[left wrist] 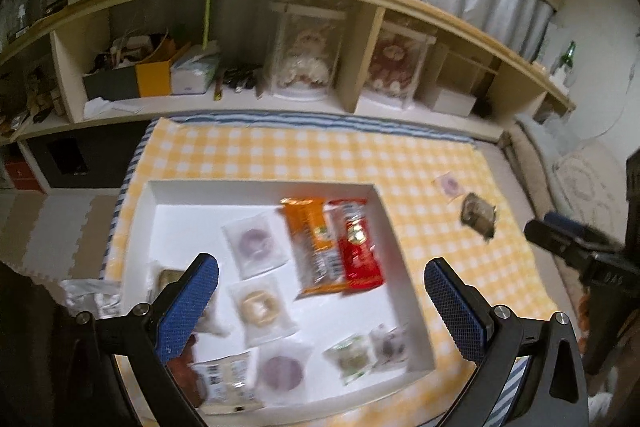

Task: Organize snacks
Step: 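Withdraw both tools from the tray toward the last two snacks, then grasp purple ring-cookie packet with left tool while right tool grasps silver-wrapped cake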

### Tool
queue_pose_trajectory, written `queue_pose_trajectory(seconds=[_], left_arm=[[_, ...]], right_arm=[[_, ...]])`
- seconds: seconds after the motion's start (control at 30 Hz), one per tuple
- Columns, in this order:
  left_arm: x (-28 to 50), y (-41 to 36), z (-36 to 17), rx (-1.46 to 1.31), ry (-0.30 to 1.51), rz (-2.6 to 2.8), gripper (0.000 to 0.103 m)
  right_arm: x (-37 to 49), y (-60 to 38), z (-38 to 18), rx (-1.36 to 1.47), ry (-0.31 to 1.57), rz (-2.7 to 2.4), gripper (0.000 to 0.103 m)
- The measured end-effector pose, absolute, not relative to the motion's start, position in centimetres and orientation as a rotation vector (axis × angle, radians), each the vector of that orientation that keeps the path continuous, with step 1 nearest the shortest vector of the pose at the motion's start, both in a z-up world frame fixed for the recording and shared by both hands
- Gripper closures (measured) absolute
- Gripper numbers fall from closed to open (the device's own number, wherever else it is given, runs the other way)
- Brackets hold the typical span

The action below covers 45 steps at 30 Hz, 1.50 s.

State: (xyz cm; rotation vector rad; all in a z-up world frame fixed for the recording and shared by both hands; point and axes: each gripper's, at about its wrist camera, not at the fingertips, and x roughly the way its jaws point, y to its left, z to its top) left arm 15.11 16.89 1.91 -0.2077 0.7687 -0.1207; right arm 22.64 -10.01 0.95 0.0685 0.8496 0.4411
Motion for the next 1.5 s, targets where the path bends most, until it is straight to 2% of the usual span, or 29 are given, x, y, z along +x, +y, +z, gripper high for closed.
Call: queue_pose_trajectory(seconds=[0.23,0.47,0.7,0.87,1.17,1.37,1.5], left_arm=[[17.7,13.2,1.2,-0.229,0.737,-0.167,0.000],[22.9,7.2,-1.3,-0.205,0.783,-0.253,0.000],[31.6,1.6,-3.7,-0.267,0.814,-0.387,0.000],[38.6,-2.2,-5.5,-0.214,0.823,-0.492,0.000],[50.2,-5.9,-10.3,-0.196,0.862,-0.683,0.003],[55.5,-8.8,-13.4,-0.014,0.921,-0.713,0.014],[57.2,-11.3,-15.4,0.195,0.951,-0.751,0.016]], right_arm=[[23.2,-15.2,-0.2,0.084,0.825,0.360,0.000],[25.2,-20.7,-2.5,0.111,0.811,0.285,0.000],[28.4,-24.7,-5.3,0.081,0.766,0.293,0.000],[31.1,-26.0,-6.9,0.043,0.736,0.346,0.000],[36.6,-25.2,-10.1,-0.073,0.782,0.605,0.000],[38.4,-22.8,-12.6,-0.262,0.822,0.759,0.000],[39.3,-22.6,-14.3,-0.336,0.837,0.779,0.000]])
